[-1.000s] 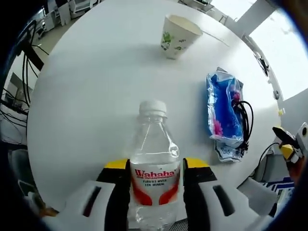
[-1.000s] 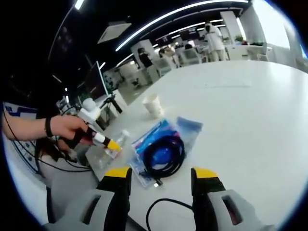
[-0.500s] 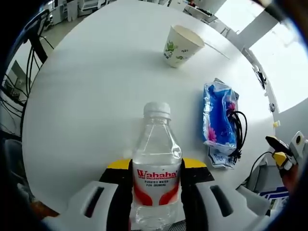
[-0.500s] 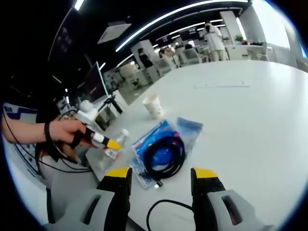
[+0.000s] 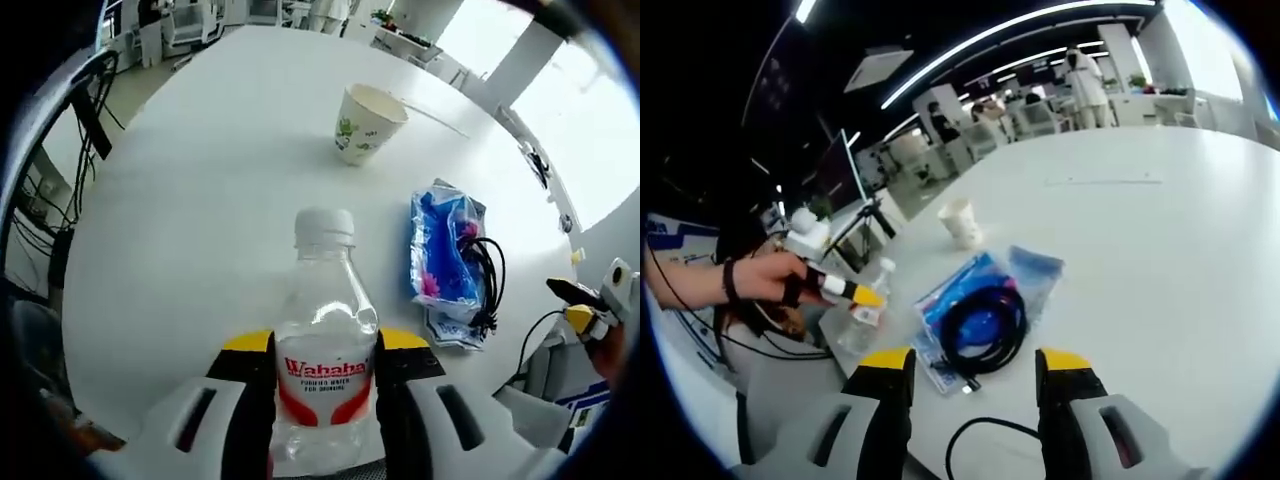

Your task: Arrange the tabletop items into an orderly group along one side of the table until the central work area is clear of visible clutter.

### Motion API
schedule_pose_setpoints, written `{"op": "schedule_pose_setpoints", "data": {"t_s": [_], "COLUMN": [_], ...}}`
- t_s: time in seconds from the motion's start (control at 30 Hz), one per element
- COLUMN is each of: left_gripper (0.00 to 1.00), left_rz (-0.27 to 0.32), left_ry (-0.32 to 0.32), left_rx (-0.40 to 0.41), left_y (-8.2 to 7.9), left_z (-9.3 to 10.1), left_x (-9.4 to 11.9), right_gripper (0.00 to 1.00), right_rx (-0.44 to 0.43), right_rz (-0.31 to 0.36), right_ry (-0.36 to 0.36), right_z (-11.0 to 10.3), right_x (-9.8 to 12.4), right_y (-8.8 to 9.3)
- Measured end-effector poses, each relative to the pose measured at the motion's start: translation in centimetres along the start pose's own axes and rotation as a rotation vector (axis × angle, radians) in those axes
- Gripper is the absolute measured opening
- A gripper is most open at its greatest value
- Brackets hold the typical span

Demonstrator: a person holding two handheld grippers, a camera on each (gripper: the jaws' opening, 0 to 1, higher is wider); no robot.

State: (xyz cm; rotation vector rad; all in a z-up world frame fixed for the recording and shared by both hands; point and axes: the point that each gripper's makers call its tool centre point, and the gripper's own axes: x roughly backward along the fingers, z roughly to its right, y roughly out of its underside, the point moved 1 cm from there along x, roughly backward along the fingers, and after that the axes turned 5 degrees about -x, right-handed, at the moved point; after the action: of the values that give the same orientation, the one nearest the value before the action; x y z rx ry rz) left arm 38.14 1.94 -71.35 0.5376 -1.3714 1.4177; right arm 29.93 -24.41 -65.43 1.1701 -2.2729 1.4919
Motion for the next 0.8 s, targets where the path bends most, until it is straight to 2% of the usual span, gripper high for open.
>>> {"op": "schedule_pose_setpoints", "data": {"t_s": [0.13,0.53,0.8], "left_gripper": [0.37,0.37,0.37], "left_rz": [0.039,0.085,0.109], "left_ry": [-0.005,-0.017,-0.028], "left_rx": [-0.013,-0.032,-0.058], "left_y": [-0.5,-0.8,-0.6], "left_z": [0.0,-0.2,0.0], "left_x": [0.7,2.1,3.1], "right_gripper": [0.49,0.49,0.49], "right_rx": [0.011,0.000,0.002], "right_rz": [0.004,0.011,0.020], "right_ry": [-0.009,-0.004,-0.005], "right_z": [-0.5,-0.3,-0.1], "right_x": [0.0,0.4,0.4], "right_y": [-0.1,0.2,-0.3]}}
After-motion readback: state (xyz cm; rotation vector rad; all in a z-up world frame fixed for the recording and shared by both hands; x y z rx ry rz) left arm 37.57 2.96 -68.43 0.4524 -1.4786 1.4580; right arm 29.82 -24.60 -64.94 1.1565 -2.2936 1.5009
